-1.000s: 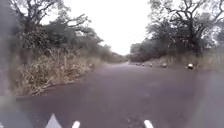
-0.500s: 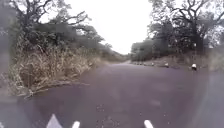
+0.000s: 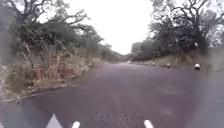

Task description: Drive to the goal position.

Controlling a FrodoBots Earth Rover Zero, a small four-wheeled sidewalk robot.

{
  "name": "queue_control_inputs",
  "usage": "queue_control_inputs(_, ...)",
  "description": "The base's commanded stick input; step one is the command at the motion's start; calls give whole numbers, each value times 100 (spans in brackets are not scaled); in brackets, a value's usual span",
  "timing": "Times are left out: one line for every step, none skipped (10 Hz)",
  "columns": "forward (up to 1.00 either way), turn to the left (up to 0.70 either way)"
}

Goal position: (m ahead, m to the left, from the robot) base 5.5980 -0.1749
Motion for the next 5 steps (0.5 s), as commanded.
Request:
queue_control_inputs(70,0)
queue_control_inputs(70,0)
queue_control_inputs(70,0)
queue_control_inputs(70,0)
queue_control_inputs(70,0)
